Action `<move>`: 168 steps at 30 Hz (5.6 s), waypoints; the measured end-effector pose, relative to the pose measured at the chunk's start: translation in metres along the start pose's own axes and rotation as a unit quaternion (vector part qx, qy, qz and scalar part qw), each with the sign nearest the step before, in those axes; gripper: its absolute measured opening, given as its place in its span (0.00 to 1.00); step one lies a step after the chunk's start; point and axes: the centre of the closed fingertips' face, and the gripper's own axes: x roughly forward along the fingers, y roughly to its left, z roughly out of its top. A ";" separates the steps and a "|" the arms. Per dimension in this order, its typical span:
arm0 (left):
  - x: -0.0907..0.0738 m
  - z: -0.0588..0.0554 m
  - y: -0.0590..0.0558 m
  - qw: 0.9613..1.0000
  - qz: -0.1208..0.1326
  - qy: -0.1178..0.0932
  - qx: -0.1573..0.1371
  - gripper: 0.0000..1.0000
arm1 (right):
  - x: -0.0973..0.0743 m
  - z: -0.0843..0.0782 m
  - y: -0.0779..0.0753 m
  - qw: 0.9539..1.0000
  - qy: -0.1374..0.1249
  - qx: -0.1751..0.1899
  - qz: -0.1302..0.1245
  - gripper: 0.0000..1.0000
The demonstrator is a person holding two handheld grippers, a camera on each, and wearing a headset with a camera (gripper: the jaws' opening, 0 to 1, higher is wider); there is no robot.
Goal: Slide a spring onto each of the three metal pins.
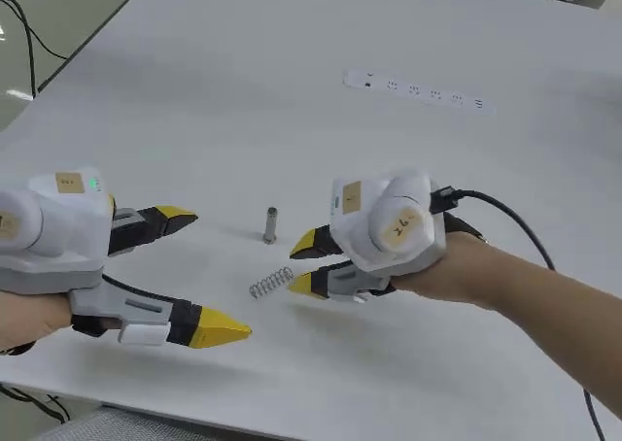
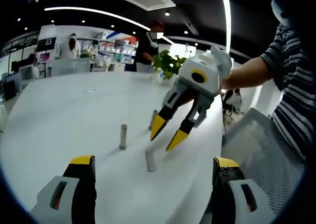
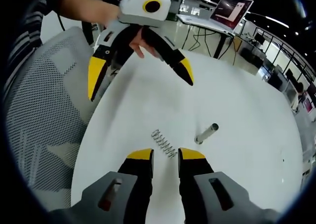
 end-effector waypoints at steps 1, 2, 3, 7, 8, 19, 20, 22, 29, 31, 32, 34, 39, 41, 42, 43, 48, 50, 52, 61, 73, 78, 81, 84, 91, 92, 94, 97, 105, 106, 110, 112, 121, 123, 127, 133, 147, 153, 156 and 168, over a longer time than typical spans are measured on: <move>0.000 0.000 0.000 1.000 0.000 0.000 0.000 0.95 | 0.003 0.000 0.000 1.000 0.002 -0.002 0.001 0.18; 0.000 0.000 -0.001 1.000 -0.001 0.000 0.000 0.95 | 0.005 0.000 -0.001 1.000 0.004 -0.004 0.000 0.18; 0.000 -0.001 0.000 1.000 -0.001 0.000 0.000 0.95 | 0.006 0.000 -0.002 1.000 0.004 -0.004 0.000 0.18; 0.001 -0.002 -0.001 1.000 -0.002 0.002 -0.002 0.95 | 0.014 0.000 -0.005 1.000 0.004 0.001 0.002 0.18; 0.001 -0.002 -0.002 1.000 -0.004 0.003 -0.003 0.95 | 0.017 -0.001 -0.006 1.000 0.007 0.006 0.002 0.18; -0.001 -0.004 -0.002 1.000 -0.002 0.004 -0.006 0.95 | 0.026 -0.022 0.007 0.999 0.034 -0.001 0.008 0.09; -0.001 -0.004 -0.002 1.000 -0.002 0.005 -0.006 0.95 | 0.026 -0.018 0.005 1.000 0.020 0.002 0.003 0.08; 0.000 -0.005 -0.003 1.000 -0.004 0.006 -0.006 0.94 | 0.024 -0.020 0.005 1.000 0.023 0.021 0.004 0.08; 0.003 -0.002 -0.008 1.000 -0.011 0.006 -0.001 0.94 | 0.010 -0.018 0.003 1.000 0.016 0.016 -0.004 0.08; 0.003 -0.001 -0.009 1.000 -0.013 0.006 0.000 0.93 | 0.004 -0.016 0.002 1.000 0.009 0.020 -0.009 0.08; 0.004 -0.001 -0.009 1.000 -0.014 0.006 0.000 0.93 | 0.000 -0.016 0.001 1.000 0.008 0.021 -0.010 0.08; 0.005 -0.001 -0.010 1.000 -0.016 0.007 0.002 0.92 | -0.004 -0.015 0.000 1.000 0.005 0.021 -0.014 0.08; 0.007 0.001 -0.013 1.000 -0.022 0.007 0.005 0.92 | -0.016 -0.011 -0.004 0.999 -0.003 0.023 -0.023 0.08; 0.008 0.002 -0.014 1.000 -0.024 0.008 0.006 0.91 | -0.020 -0.009 -0.004 0.999 -0.007 0.024 -0.024 0.08; 0.008 0.002 -0.014 1.000 -0.025 0.008 0.006 0.91 | -0.022 -0.008 -0.004 0.999 -0.008 0.022 -0.026 0.08; 0.008 0.002 -0.015 1.000 -0.026 0.008 0.007 0.90 | -0.023 -0.008 -0.004 0.999 -0.008 0.021 -0.027 0.08; 0.012 0.004 -0.017 0.999 -0.033 0.010 0.010 0.88 | -0.031 -0.006 -0.004 0.999 -0.011 0.020 -0.030 0.08; 0.013 0.005 -0.018 0.999 -0.037 0.010 0.010 0.87 | -0.034 -0.006 -0.004 0.999 -0.010 0.020 -0.032 0.08; 0.015 0.005 -0.019 0.999 -0.041 0.012 0.013 0.86 | -0.038 -0.006 -0.004 0.999 -0.013 0.023 -0.035 0.08; 0.020 0.013 -0.022 0.998 -0.054 0.009 0.020 0.81 | -0.049 -0.008 0.000 0.999 -0.015 0.029 -0.039 0.08; 0.027 0.013 -0.034 0.996 -0.083 0.015 0.025 0.67 | -0.054 -0.008 0.010 0.999 -0.017 0.027 -0.040 0.08; 0.032 0.016 -0.037 0.995 -0.090 0.014 0.028 0.63 | -0.054 -0.008 0.014 0.999 -0.016 0.023 -0.039 0.08; 0.035 0.018 -0.039 0.995 -0.096 0.014 0.030 0.58 | -0.055 -0.006 0.015 0.999 -0.018 0.023 -0.040 0.08; 0.039 0.019 -0.041 0.994 -0.103 0.016 0.032 0.54 | -0.056 -0.004 0.016 0.999 -0.019 0.021 -0.041 0.08; 0.048 0.023 -0.044 0.994 -0.105 0.012 0.040 0.48 | -0.057 -0.002 0.018 0.999 -0.022 0.019 -0.042 0.08; 0.048 0.024 -0.044 0.993 -0.106 0.011 0.040 0.47 | -0.057 -0.002 0.018 0.999 -0.022 0.019 -0.042 0.08; 0.050 0.026 -0.047 0.993 -0.111 0.009 0.042 0.43 | -0.058 -0.002 0.019 0.999 -0.022 0.018 -0.042 0.08; 0.052 0.031 -0.046 0.993 -0.109 0.002 0.035 0.40 | -0.058 -0.002 0.018 0.999 -0.022 0.017 -0.044 0.08; 0.057 0.032 -0.051 0.992 -0.121 0.000 0.039 0.26 | -0.062 0.001 0.015 0.998 -0.030 0.017 -0.053 0.08; 0.057 0.031 -0.051 0.992 -0.121 0.001 0.040 0.25 | -0.063 0.001 0.014 0.998 -0.031 0.017 -0.053 0.08; 0.057 0.030 -0.054 0.991 -0.126 0.001 0.043 0.17 | -0.063 0.001 0.015 0.998 -0.032 0.016 -0.052 0.08; 0.057 0.030 -0.055 0.991 -0.129 -0.001 0.042 0.14 | -0.064 0.001 0.016 0.998 -0.032 0.016 -0.051 0.08; 0.057 0.033 -0.053 0.991 -0.129 -0.008 0.038 0.05 | -0.064 0.003 0.018 0.998 -0.036 0.013 -0.049 0.08; 0.056 0.034 -0.054 0.991 -0.130 -0.011 0.042 0.05 | -0.065 0.003 0.019 0.998 -0.037 0.013 -0.049 0.08; 0.054 0.034 -0.060 0.988 -0.147 -0.012 0.046 0.02 | -0.066 0.002 0.019 0.998 -0.039 0.015 -0.050 0.08; 0.053 0.036 -0.060 0.986 -0.153 -0.016 0.060 0.02 | -0.068 0.004 0.021 0.998 -0.042 0.016 -0.047 0.08; 0.053 0.035 -0.067 0.982 -0.178 -0.003 0.067 0.02 | -0.072 -0.010 0.033 0.996 -0.055 0.063 -0.036 0.13; 0.053 0.034 -0.070 0.981 -0.184 0.002 0.069 0.02 | -0.073 -0.006 0.032 0.995 -0.067 0.066 -0.033 0.09; 0.053 0.033 -0.071 0.980 -0.187 0.005 0.067 0.02 | -0.073 -0.005 0.034 0.996 -0.067 0.060 -0.029 0.08; 0.052 0.028 -0.068 0.980 -0.184 0.016 0.071 0.02 | -0.085 0.008 0.029 0.997 -0.060 0.030 -0.026 0.07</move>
